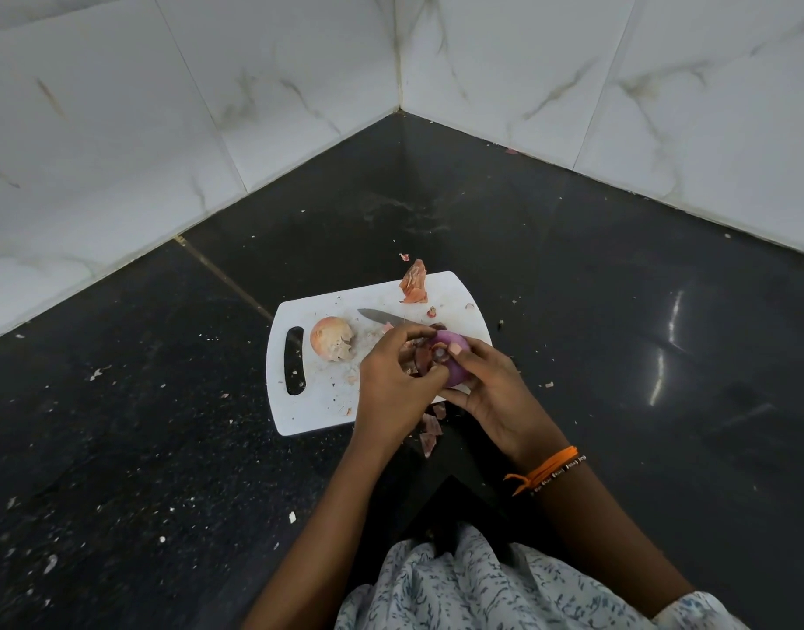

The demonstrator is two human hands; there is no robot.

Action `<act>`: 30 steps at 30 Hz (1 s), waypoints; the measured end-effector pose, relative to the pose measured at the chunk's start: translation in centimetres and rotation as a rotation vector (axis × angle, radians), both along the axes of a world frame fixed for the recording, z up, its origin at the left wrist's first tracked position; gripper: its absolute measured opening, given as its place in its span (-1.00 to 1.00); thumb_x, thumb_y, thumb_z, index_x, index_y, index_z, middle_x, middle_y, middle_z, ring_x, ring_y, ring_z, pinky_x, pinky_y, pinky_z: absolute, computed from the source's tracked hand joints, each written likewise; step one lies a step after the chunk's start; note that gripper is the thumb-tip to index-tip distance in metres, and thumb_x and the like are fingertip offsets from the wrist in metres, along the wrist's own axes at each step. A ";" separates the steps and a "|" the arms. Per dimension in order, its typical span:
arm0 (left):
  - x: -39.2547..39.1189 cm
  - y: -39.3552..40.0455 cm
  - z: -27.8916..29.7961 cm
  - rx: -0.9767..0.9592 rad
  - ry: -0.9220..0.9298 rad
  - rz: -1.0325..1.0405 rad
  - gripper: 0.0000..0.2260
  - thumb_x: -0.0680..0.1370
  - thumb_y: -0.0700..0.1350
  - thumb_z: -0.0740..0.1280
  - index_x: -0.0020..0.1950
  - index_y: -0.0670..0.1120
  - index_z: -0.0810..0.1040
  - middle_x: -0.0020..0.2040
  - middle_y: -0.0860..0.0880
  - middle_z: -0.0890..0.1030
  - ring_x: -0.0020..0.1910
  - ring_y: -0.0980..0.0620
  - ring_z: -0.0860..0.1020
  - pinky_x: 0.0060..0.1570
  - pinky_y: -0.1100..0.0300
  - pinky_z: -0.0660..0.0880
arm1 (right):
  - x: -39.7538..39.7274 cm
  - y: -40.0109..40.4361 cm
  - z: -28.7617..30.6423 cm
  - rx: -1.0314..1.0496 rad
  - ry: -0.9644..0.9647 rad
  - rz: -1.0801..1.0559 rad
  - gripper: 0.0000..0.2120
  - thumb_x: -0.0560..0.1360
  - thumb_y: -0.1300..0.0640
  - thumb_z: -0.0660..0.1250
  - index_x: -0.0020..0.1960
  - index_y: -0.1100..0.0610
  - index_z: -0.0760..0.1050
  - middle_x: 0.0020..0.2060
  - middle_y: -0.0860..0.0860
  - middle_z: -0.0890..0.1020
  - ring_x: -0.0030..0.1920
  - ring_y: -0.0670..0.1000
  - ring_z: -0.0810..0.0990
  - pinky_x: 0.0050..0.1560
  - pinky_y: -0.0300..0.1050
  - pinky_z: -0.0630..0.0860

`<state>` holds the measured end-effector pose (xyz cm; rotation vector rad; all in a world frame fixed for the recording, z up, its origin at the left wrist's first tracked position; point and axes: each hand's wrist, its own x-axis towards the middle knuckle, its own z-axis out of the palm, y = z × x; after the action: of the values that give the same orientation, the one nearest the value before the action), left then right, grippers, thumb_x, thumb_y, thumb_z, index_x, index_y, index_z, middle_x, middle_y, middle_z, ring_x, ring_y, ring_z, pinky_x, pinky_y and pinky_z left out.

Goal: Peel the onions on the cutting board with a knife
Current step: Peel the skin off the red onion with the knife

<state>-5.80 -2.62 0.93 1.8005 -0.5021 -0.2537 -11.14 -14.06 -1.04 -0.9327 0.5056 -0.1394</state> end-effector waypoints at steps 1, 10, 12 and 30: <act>0.0 0.0 0.0 -0.007 -0.006 -0.010 -0.69 0.40 -0.21 0.41 0.08 0.07 0.57 0.00 0.17 0.62 0.03 0.15 0.59 0.04 0.15 0.58 | 0.0 0.0 0.0 0.002 0.001 0.001 -0.81 0.53 0.18 0.29 0.13 0.14 0.55 0.01 0.08 0.67 0.02 0.03 0.67 -0.11 -0.08 0.63; 0.7 0.5 -0.2 -0.127 0.087 0.090 -0.69 0.49 -0.34 0.30 -0.05 0.09 0.60 -0.07 0.13 0.65 -0.04 0.20 0.62 -0.15 0.34 0.55 | 0.0 -0.5 0.0 0.080 0.007 -0.041 -0.68 0.53 0.14 0.28 0.23 0.25 0.47 0.16 0.19 0.57 0.12 0.13 0.61 -0.05 -0.03 0.64; 0.6 0.3 -0.1 -0.112 0.123 0.082 -0.82 0.47 -0.22 0.40 -0.03 0.05 0.61 -0.07 0.12 0.66 -0.03 0.18 0.62 -0.10 0.31 0.58 | 0.0 -0.4 0.0 0.130 0.009 -0.063 -0.74 0.55 0.16 0.26 0.20 0.23 0.48 0.11 0.17 0.59 0.06 0.10 0.64 -0.08 -0.04 0.64; -0.1 -0.6 -0.3 -0.064 -0.136 0.053 -0.89 0.43 -0.32 0.41 -0.14 -0.12 0.61 -0.07 0.01 0.60 0.00 0.14 0.56 -0.04 0.38 0.50 | -0.1 -0.4 0.3 0.167 -0.026 -0.117 -0.75 0.49 0.17 0.33 0.15 0.15 0.44 0.10 0.14 0.56 -0.06 0.02 0.69 -0.15 -0.10 0.64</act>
<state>-5.87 -3.18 0.67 1.7739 -0.5512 -0.0781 -11.21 -14.46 -0.74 -0.7380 0.5392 -0.2113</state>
